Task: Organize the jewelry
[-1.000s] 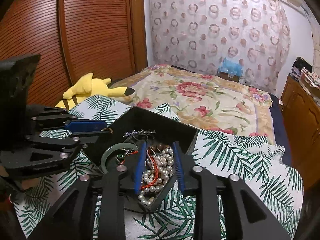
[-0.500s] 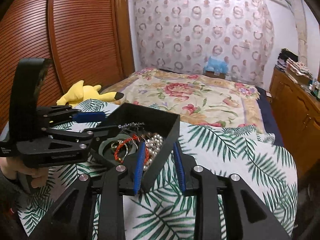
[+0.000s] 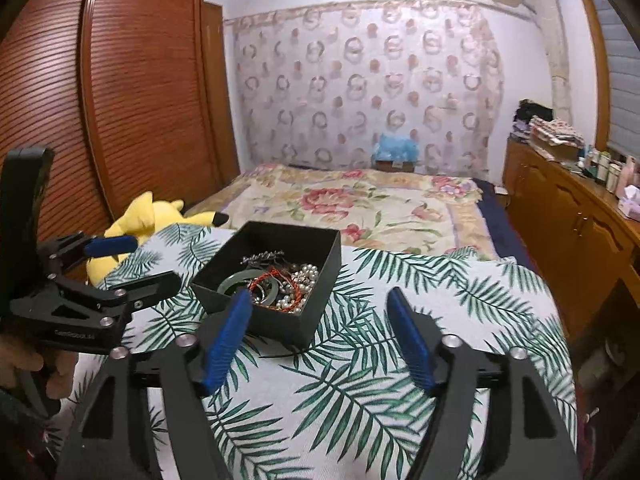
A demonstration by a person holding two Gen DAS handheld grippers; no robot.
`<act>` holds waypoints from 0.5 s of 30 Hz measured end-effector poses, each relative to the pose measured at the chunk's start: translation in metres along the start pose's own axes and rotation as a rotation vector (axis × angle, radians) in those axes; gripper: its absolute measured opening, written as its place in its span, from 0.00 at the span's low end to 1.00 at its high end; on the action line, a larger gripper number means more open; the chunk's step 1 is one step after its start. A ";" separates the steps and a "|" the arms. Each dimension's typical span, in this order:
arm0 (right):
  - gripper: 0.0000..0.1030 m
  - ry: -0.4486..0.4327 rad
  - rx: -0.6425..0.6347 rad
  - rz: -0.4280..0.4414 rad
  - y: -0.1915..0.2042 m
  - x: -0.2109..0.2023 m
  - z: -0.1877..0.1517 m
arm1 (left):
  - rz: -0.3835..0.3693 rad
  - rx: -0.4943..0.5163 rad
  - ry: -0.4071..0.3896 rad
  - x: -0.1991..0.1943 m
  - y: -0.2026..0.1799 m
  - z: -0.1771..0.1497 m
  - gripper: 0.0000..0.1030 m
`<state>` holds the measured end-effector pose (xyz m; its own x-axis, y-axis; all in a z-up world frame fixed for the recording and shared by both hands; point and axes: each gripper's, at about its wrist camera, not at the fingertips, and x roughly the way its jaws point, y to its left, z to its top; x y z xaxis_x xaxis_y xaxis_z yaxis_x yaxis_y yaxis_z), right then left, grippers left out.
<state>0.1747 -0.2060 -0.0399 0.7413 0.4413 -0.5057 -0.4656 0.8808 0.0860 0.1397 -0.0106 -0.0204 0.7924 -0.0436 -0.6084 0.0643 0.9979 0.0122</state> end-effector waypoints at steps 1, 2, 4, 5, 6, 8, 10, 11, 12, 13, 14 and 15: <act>0.79 -0.007 0.004 -0.004 0.001 -0.005 -0.001 | 0.002 -0.005 -0.005 -0.006 0.001 -0.001 0.92; 0.84 -0.019 0.009 -0.006 0.002 -0.012 -0.002 | 0.004 -0.009 -0.009 -0.011 0.000 -0.002 0.92; 0.91 -0.037 0.015 -0.013 0.004 -0.022 -0.004 | 0.016 -0.016 -0.018 -0.022 -0.001 -0.003 0.92; 0.94 -0.045 0.017 -0.015 0.004 -0.026 -0.004 | 0.022 -0.018 -0.026 -0.027 -0.001 -0.004 0.92; 0.95 -0.053 0.017 -0.017 0.006 -0.031 -0.003 | 0.025 -0.021 -0.035 -0.032 -0.001 -0.004 0.92; 0.97 -0.073 0.019 -0.024 0.009 -0.043 -0.002 | 0.030 -0.029 -0.051 -0.044 -0.001 -0.004 0.92; 0.97 -0.084 0.021 -0.032 0.011 -0.052 -0.001 | 0.046 -0.025 -0.065 -0.055 -0.002 -0.004 0.92; 0.97 -0.090 0.022 -0.037 0.013 -0.057 0.000 | 0.051 -0.025 -0.072 -0.058 -0.003 -0.003 0.92; 0.97 -0.095 0.021 -0.043 0.015 -0.060 0.000 | 0.055 -0.024 -0.080 -0.063 -0.004 -0.003 0.92; 0.97 -0.105 0.018 -0.061 0.016 -0.065 0.000 | 0.062 -0.023 -0.092 -0.069 -0.005 -0.003 0.92; 0.97 -0.114 0.015 -0.073 0.018 -0.070 0.000 | 0.065 -0.023 -0.098 -0.073 -0.005 -0.003 0.92; 0.97 -0.126 0.015 -0.080 0.018 -0.075 0.000 | 0.066 -0.025 -0.105 -0.077 -0.005 -0.003 0.92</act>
<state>0.1112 -0.2231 -0.0002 0.8308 0.3870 -0.3999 -0.3964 0.9159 0.0629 0.0760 -0.0125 0.0238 0.8538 0.0182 -0.5203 -0.0036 0.9996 0.0290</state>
